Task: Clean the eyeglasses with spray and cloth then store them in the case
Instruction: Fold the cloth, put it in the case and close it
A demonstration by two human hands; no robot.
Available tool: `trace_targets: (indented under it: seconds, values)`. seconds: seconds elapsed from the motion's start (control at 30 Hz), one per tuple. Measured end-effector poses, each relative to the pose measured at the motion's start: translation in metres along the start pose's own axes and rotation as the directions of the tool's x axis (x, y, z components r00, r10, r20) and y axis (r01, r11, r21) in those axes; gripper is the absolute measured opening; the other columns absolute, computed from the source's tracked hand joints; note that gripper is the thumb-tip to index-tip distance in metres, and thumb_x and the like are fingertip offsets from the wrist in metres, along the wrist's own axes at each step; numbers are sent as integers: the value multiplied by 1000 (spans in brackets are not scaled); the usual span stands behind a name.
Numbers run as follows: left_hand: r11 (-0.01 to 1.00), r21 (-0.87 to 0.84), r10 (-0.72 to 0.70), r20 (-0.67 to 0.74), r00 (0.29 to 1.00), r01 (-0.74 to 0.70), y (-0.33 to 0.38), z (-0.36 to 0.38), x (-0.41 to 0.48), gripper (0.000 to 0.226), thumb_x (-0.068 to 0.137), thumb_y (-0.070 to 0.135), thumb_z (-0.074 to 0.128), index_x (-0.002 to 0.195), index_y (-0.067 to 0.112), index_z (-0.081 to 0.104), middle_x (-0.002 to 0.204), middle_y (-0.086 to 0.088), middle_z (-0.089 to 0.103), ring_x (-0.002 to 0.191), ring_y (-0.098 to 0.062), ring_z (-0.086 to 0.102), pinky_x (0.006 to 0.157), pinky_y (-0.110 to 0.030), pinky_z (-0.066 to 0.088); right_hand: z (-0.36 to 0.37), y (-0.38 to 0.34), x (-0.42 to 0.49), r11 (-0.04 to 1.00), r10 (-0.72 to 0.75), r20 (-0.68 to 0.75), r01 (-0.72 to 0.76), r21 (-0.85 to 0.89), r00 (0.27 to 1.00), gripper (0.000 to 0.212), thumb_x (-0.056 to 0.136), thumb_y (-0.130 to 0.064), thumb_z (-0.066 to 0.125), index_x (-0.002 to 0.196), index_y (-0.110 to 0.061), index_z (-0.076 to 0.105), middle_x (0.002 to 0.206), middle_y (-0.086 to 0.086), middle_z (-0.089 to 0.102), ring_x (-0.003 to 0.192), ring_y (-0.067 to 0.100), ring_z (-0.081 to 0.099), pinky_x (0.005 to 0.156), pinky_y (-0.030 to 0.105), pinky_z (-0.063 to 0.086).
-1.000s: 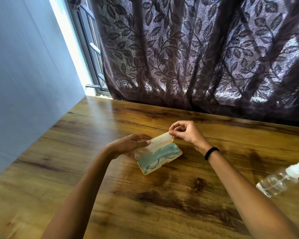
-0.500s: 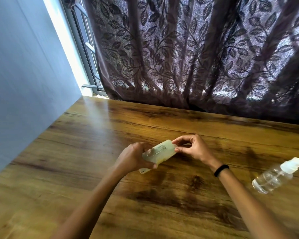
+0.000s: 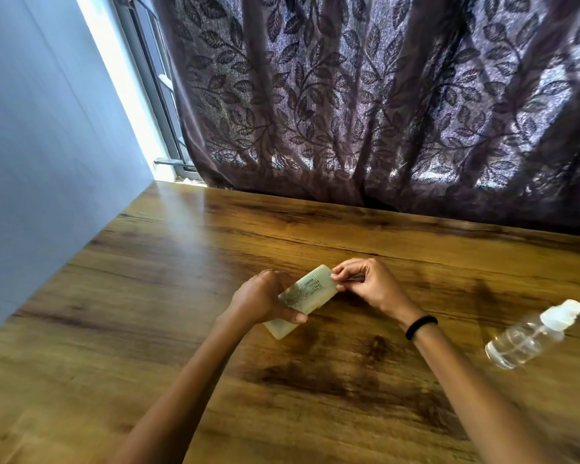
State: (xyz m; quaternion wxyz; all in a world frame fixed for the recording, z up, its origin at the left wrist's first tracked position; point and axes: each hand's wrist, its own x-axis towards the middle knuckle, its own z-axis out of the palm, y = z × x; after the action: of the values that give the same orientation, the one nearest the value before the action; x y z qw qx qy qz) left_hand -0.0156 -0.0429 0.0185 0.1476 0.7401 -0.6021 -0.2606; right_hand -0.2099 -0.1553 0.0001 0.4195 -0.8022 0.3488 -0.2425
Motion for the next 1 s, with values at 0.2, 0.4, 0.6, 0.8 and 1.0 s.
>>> trace_targets:
  seconds: [0.2, 0.4, 0.6, 0.8, 1.0]
  values:
    - [997, -49, -52, 61, 997, 55, 4, -2, 6, 55, 55, 42, 85, 95, 28, 50, 105, 2, 56, 93, -14, 51, 72, -27, 42, 2, 0, -1, 998, 10, -30, -9, 56, 999, 10, 73, 11, 67, 81, 7, 70, 89, 4, 65, 74, -8, 61, 72, 8, 49]
    - [994, 56, -94, 0, 996, 94, 9, -1, 3, 60, 54, 53, 82, 101, 29, 53, 102, 8, 58, 91, -12, 54, 67, -26, 40, 4, 4, -5, 998, 22, -65, -18, 61, 998, 16, 75, 5, 68, 89, -3, 73, 97, 3, 68, 92, 12, 64, 85, 18, 51]
    - [991, 61, -113, -51, 992, 116, 10, 4, -2, 63, 58, 58, 77, 107, 25, 53, 108, 7, 59, 90, -9, 52, 67, -24, 41, 9, 6, 1, 996, 19, -67, -13, 92, 998, 24, 77, 6, 65, 92, -11, 73, 100, 2, 70, 96, 10, 65, 86, 23, 52]
    - [987, -28, -162, -120, 980, 159, 6, 15, 1, 70, 56, 69, 71, 106, 23, 51, 108, 3, 60, 90, -11, 55, 65, -25, 46, 14, 4, 16, 995, -4, -70, 11, 103, 998, 24, 79, -4, 67, 99, -18, 71, 102, -7, 68, 98, 2, 63, 89, 17, 49]
    - [979, -126, -189, -237, 953, 163, 15, 15, 12, 73, 59, 69, 69, 112, 21, 53, 113, 1, 62, 92, -13, 58, 64, -27, 49, 15, 2, 38, 994, 19, -122, -6, 109, 992, 27, 83, 4, 61, 107, -7, 67, 111, 5, 67, 102, 8, 60, 88, 13, 48]
